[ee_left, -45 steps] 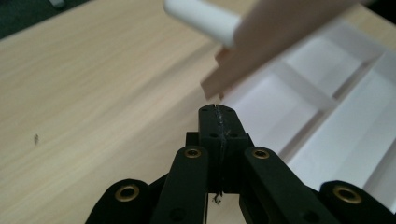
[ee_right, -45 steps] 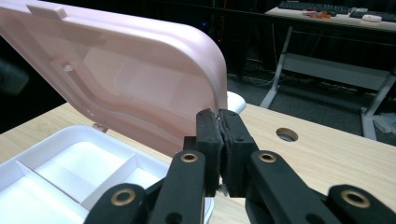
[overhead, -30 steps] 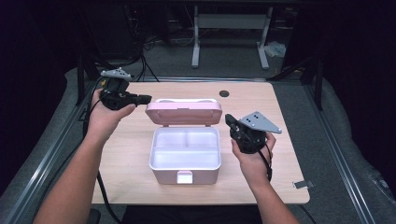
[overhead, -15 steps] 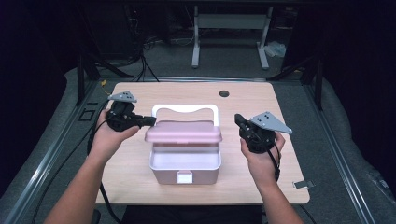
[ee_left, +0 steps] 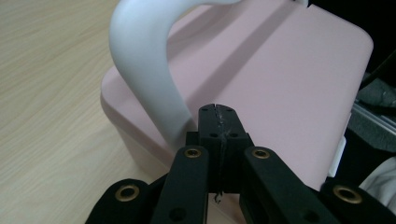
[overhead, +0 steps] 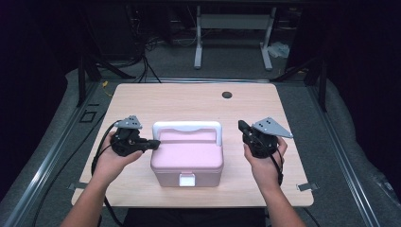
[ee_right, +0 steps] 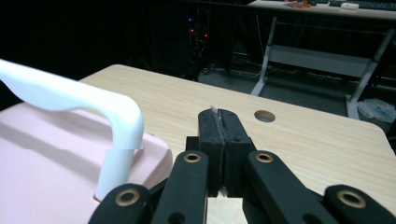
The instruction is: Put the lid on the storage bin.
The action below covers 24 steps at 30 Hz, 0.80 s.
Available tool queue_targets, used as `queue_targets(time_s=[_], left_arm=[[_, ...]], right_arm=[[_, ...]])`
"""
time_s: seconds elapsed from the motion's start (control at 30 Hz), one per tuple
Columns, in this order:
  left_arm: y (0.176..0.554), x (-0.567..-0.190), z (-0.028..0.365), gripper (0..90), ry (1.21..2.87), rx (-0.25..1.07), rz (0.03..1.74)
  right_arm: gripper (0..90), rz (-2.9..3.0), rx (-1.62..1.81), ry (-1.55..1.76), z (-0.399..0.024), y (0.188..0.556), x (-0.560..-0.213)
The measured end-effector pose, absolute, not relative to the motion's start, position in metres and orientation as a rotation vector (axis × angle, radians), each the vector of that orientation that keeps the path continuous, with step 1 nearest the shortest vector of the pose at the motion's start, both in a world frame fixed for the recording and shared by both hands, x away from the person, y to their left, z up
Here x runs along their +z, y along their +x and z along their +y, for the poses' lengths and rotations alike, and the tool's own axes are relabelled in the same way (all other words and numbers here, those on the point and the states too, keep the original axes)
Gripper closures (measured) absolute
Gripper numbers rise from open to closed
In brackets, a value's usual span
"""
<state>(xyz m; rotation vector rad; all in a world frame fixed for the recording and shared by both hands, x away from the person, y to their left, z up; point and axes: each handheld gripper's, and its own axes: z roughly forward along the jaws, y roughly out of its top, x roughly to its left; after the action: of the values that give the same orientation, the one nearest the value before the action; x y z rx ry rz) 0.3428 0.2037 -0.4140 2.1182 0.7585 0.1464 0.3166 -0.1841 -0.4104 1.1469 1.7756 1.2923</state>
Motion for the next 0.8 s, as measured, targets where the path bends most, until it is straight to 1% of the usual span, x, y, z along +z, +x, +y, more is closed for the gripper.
queue_targets(time_s=[0.13,0.3,0.43,0.6,0.7,0.8], left_arm=[[0.34,-0.414,0.204,90.0,2.115,0.156,0.758],[0.339,-0.414,0.21,89.8,2.119,0.203,0.771],[0.339,-0.414,0.222,86.7,2.106,0.239,0.81],[0.34,-0.414,0.238,80.0,2.077,0.283,0.864],[0.341,-0.418,0.247,71.6,2.076,0.336,0.906],[0.342,-0.424,0.256,63.6,2.05,0.36,0.953]], right_arm=[[88.7,1.782,1.282,1.155,-0.188,0.317,-0.416],[87.8,1.783,1.275,1.166,-0.192,0.316,-0.421],[86.8,1.789,1.272,1.173,-0.195,0.316,-0.425],[83.8,1.798,1.274,1.186,-0.2,0.317,-0.431],[81.6,1.803,1.255,1.195,-0.204,0.318,-0.434],[78.5,1.807,1.241,1.211,-0.208,0.318,-0.44]])
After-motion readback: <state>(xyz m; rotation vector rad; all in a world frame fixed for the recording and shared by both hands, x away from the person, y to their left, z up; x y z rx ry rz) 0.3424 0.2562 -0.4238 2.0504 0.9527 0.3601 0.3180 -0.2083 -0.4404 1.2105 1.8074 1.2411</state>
